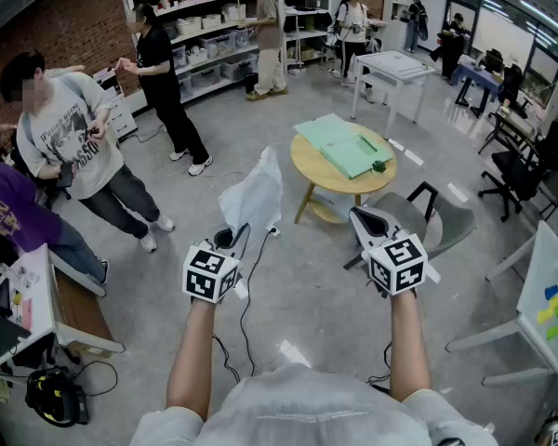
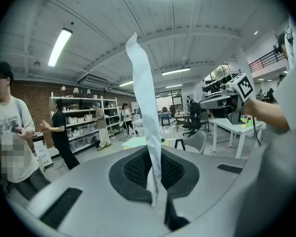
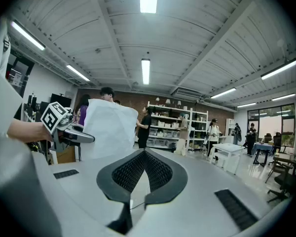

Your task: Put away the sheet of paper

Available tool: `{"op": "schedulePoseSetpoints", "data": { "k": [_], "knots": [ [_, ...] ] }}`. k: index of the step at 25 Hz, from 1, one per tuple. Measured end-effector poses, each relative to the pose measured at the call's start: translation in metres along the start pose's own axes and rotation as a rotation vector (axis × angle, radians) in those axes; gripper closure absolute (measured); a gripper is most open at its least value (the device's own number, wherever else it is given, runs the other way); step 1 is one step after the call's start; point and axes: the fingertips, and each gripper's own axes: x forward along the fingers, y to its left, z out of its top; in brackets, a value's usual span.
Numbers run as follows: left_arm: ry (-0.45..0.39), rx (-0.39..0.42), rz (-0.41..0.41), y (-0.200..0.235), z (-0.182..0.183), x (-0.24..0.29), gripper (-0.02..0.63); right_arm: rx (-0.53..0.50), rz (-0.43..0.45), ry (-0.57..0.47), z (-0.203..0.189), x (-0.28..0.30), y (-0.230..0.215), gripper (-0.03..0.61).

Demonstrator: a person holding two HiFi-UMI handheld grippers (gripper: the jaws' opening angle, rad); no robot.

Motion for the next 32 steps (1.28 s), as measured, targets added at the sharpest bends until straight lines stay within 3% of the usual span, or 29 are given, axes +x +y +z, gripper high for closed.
{"op": "schedulePoseSetpoints", "data": {
  "k": [15, 25, 32],
  "knots": [
    [0.017, -0.008, 0.024, -0.018, 0.005, 0.027, 0.595, -0.042, 0.023, -0.008, -0.012, -0.005, -0.035, 0.549],
    [0.051, -0.004, 0.073, -0.073, 0.008, 0.057, 0.595, 0.033, 0.062, -0.046, -0.033, -0.031, -0.091, 0.549],
    [0.067, -0.043, 0.088, -0.081, 0.008, 0.076, 0.595, 0.052, 0.118, -0.046, -0.037, -0.024, -0.106, 0.549]
  ]
}}
